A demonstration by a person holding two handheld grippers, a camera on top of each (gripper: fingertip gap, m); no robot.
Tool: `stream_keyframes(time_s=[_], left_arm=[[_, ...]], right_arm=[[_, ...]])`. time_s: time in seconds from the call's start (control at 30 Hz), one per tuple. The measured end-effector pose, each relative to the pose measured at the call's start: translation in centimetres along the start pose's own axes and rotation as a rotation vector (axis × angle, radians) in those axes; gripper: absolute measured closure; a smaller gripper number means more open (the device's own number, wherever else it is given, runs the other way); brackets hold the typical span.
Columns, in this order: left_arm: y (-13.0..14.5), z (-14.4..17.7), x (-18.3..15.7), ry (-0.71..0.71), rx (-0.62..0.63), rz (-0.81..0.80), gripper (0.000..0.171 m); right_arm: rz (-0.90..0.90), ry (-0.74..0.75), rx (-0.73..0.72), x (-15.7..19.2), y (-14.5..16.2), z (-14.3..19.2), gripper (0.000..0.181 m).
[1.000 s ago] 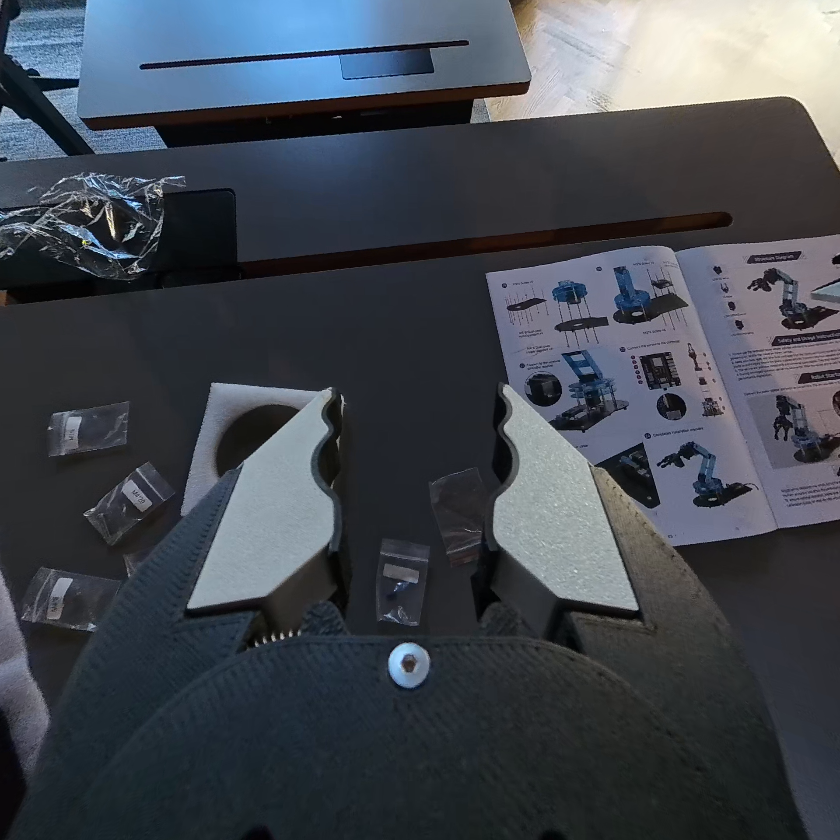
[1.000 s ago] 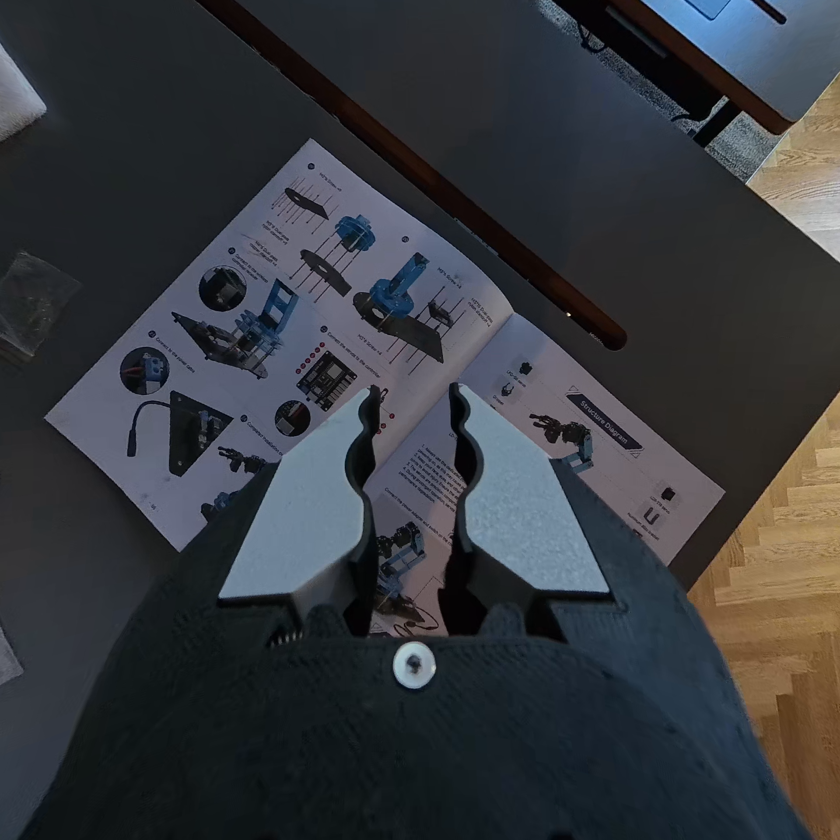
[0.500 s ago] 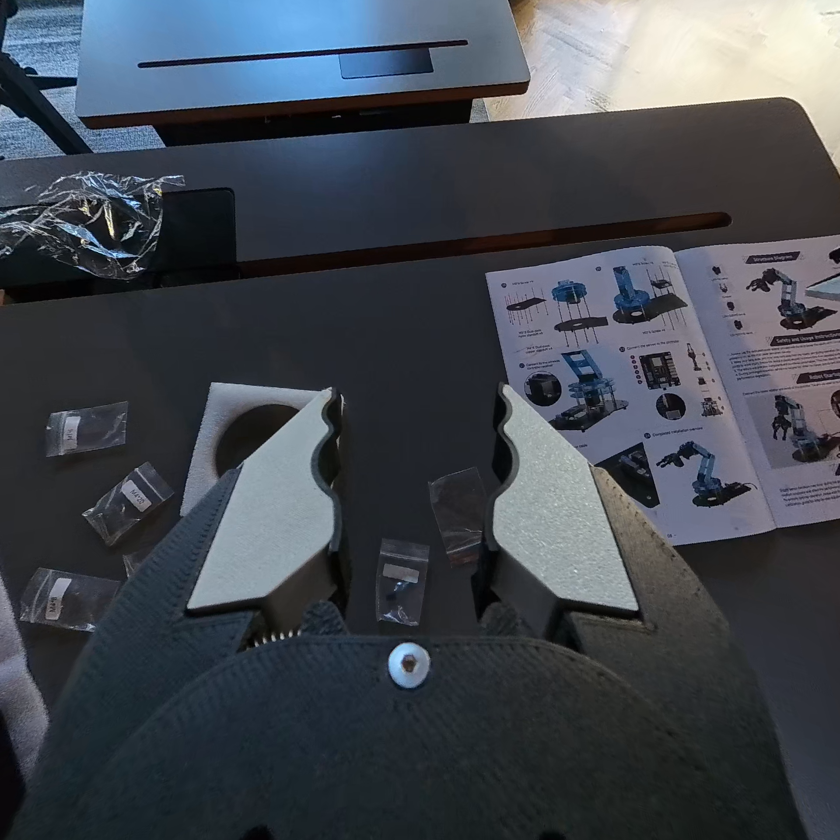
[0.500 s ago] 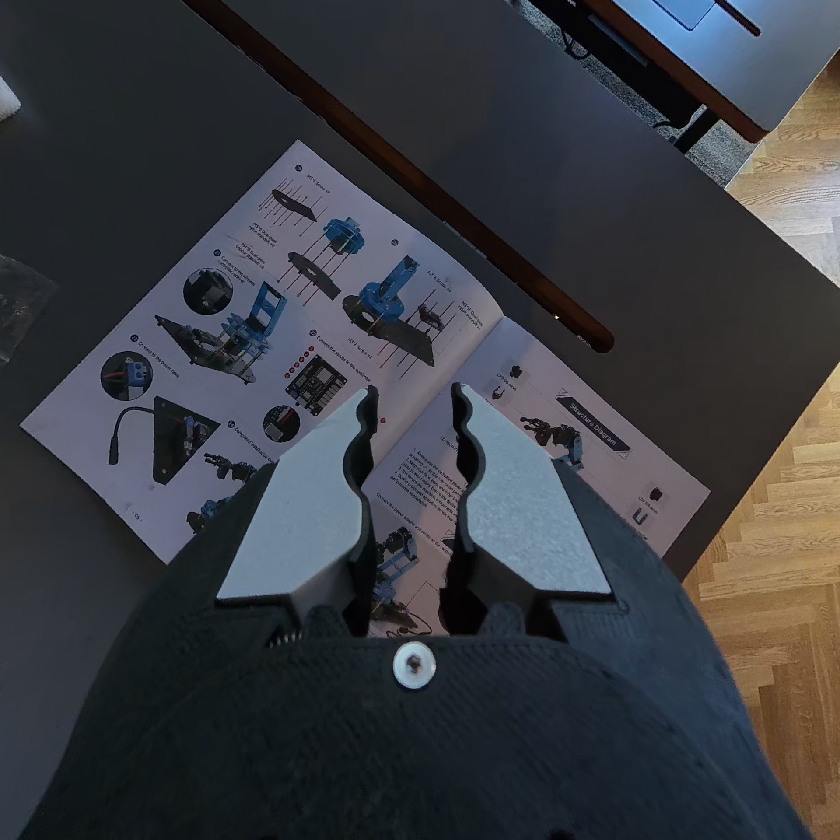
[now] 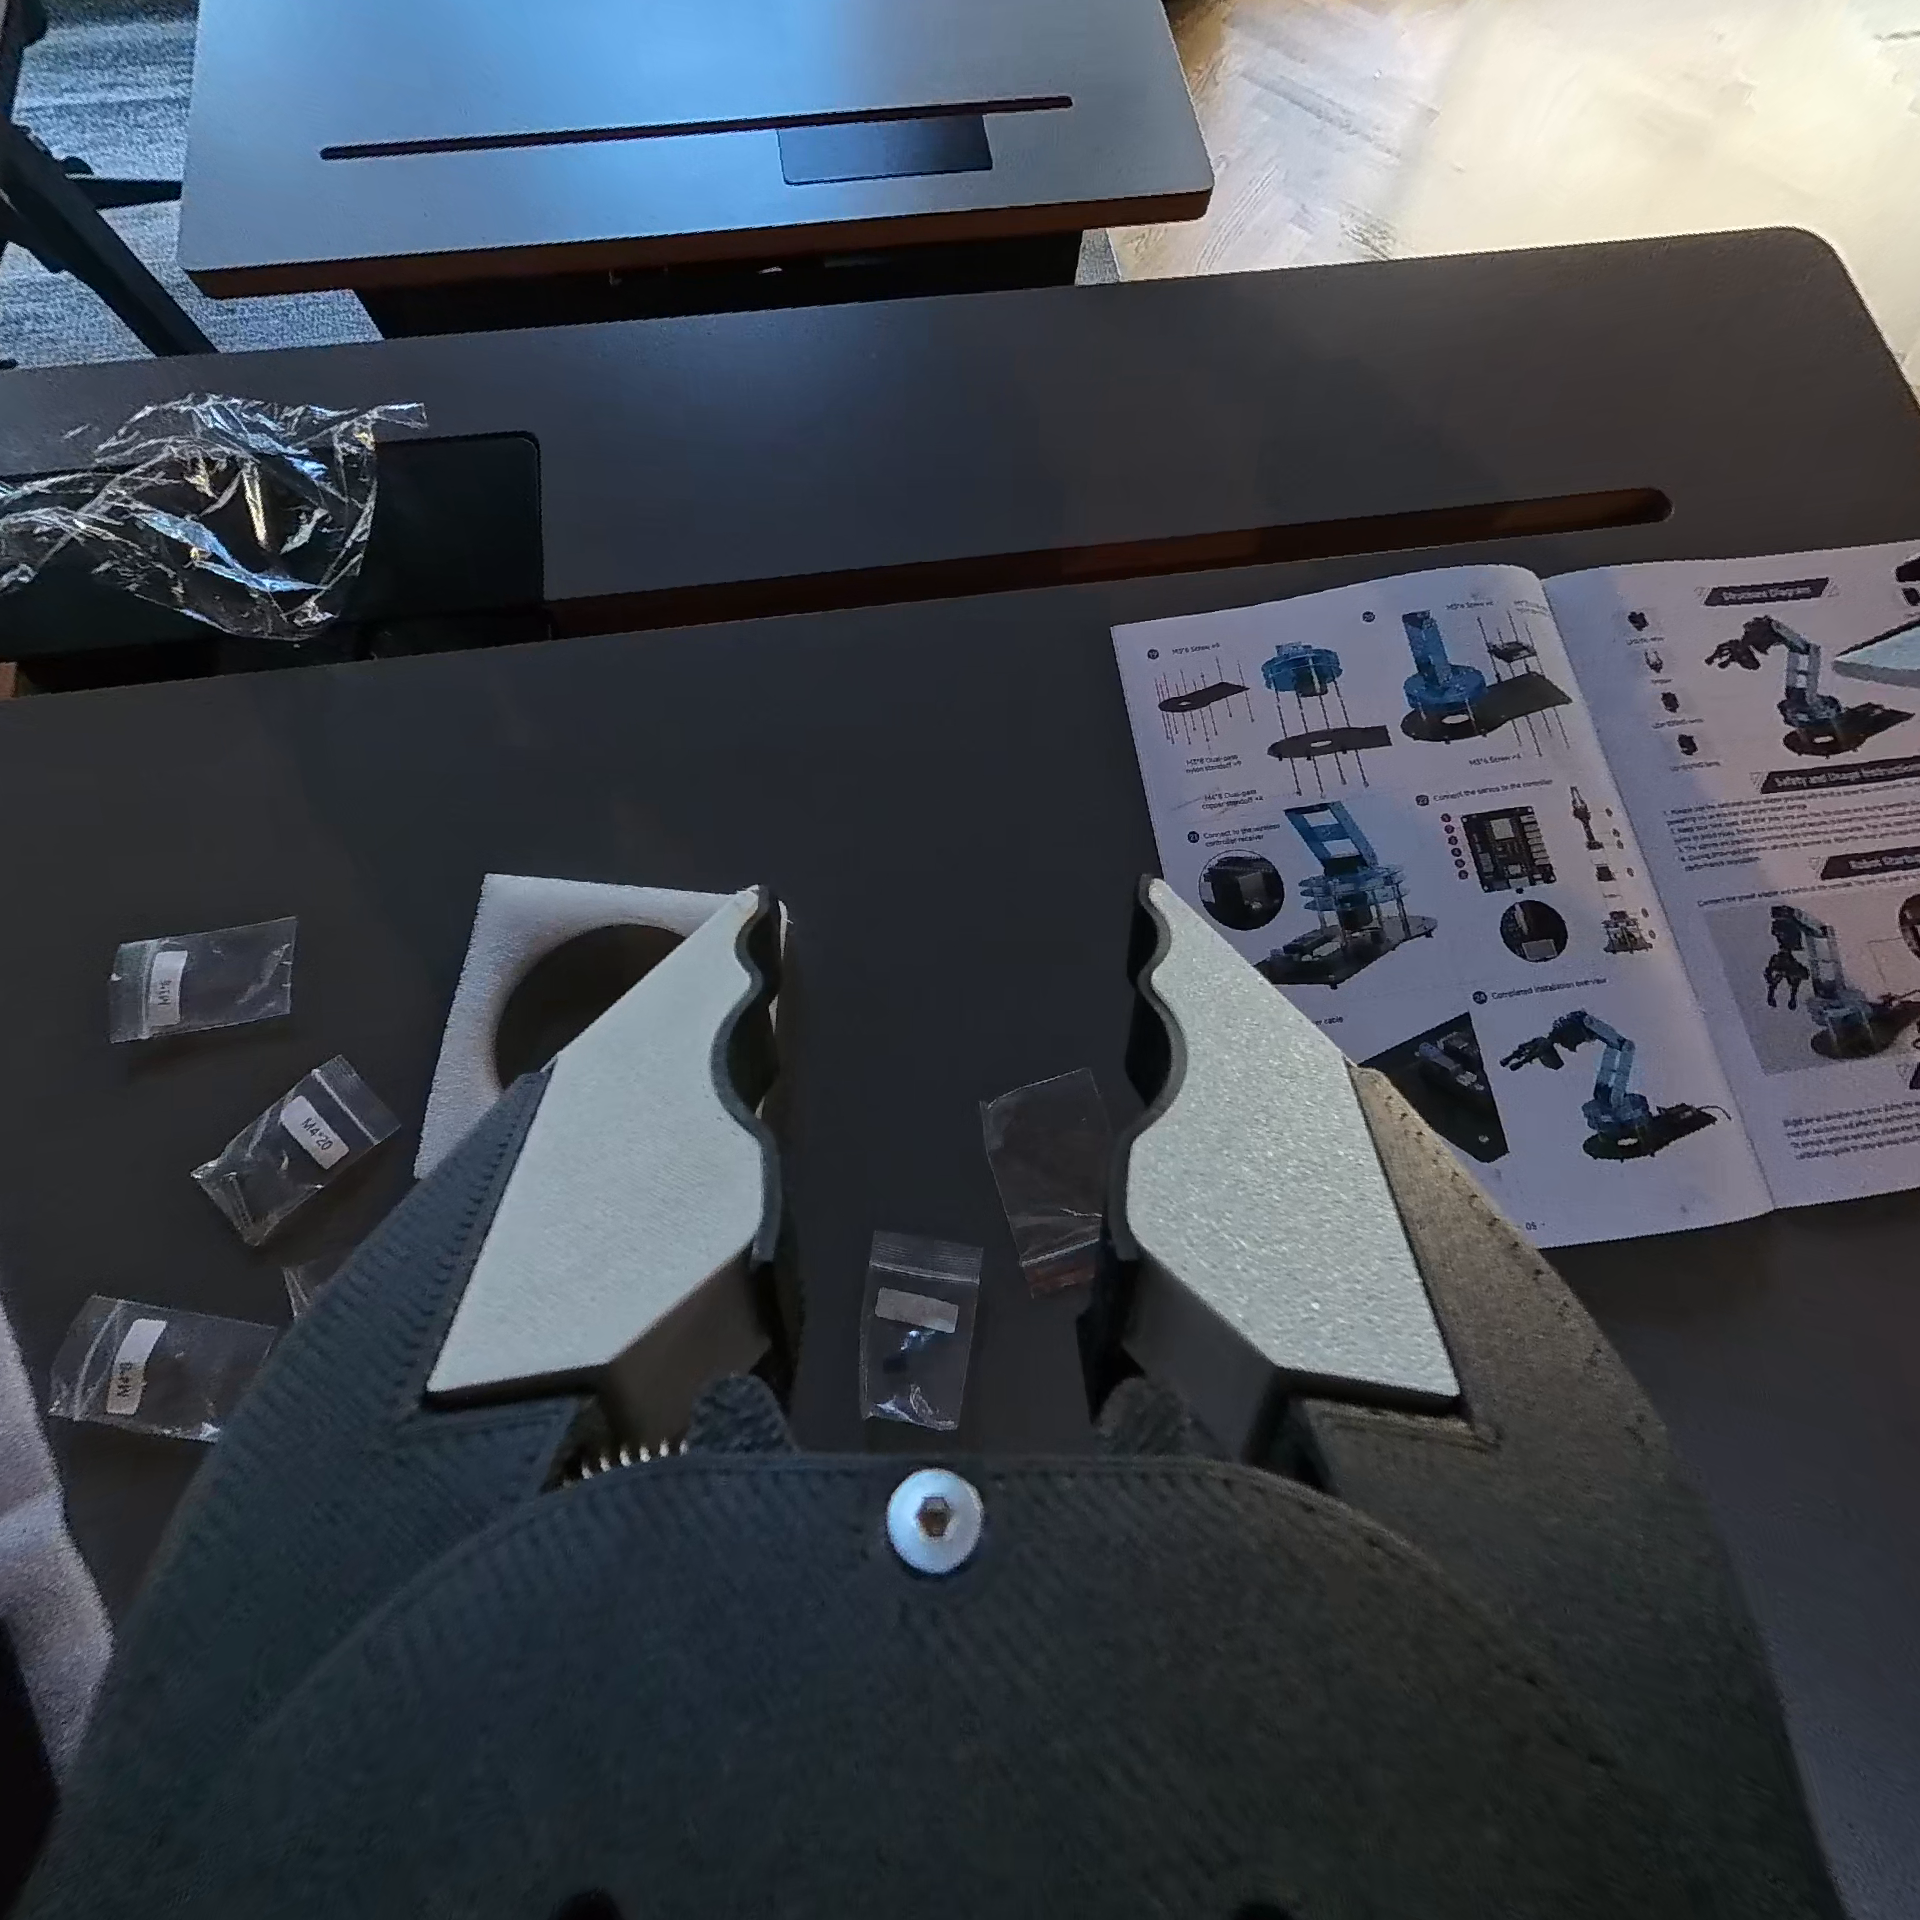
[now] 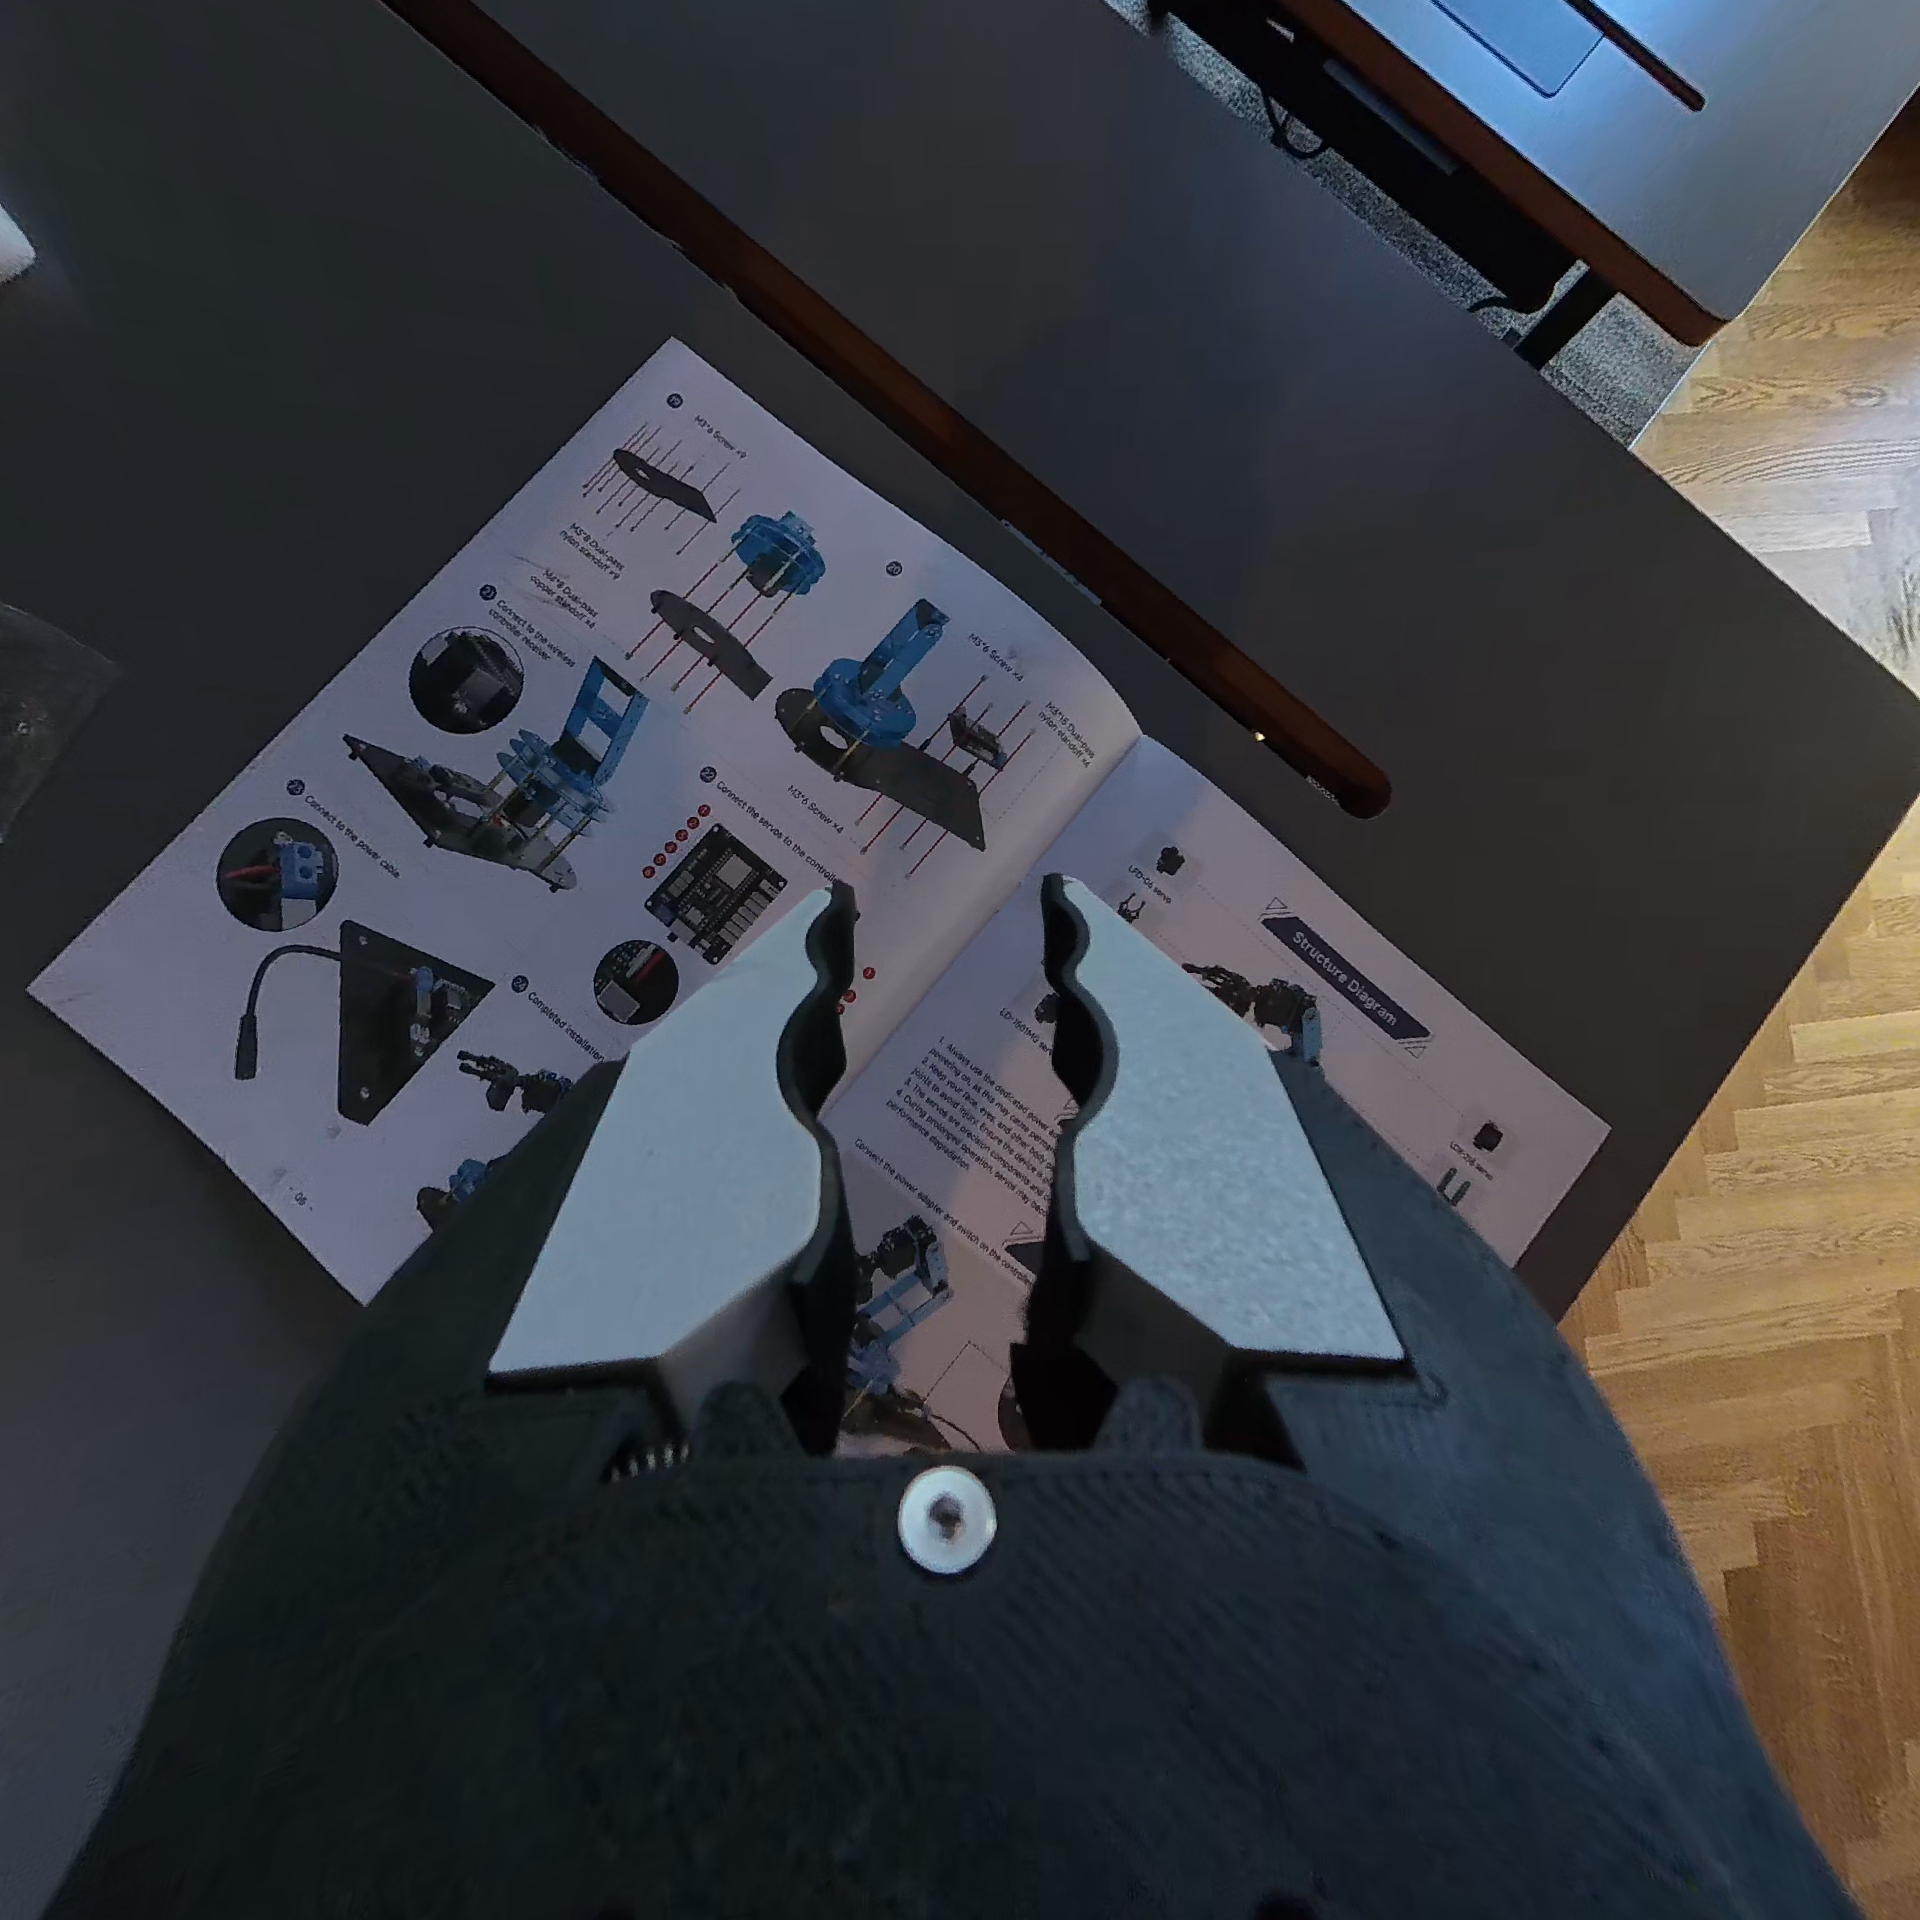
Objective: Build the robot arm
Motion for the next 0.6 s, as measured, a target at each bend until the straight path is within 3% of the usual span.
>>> stream_keyframes(time_s=[0.3,0.47,0.6], left_arm=[[0.0,0.0,0.2,-0.001,-0.003,0.004,0.105],[0.2,-0.3,0.7,-0.030,0.013,0.001,0.105],[0.1,0.0,0.8,-0.049,0.006,-0.006,0.104]], right_arm=[[-0.008,0.063,-0.006,-0.9,-0.1,-0.5,0.140],[-0.007,0.348,-0.026,-5.3,-0.2,-1.1,0.120],[0.023,0.650,-0.050,-8.7,-0.8,-0.1,0.122]])
Point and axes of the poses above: each gripper's, where its closed fingertips meet, z back along the fingers, y out of its underside, x = y × z across the jaws, the point moved 2 cm from there along z, back along the fingers
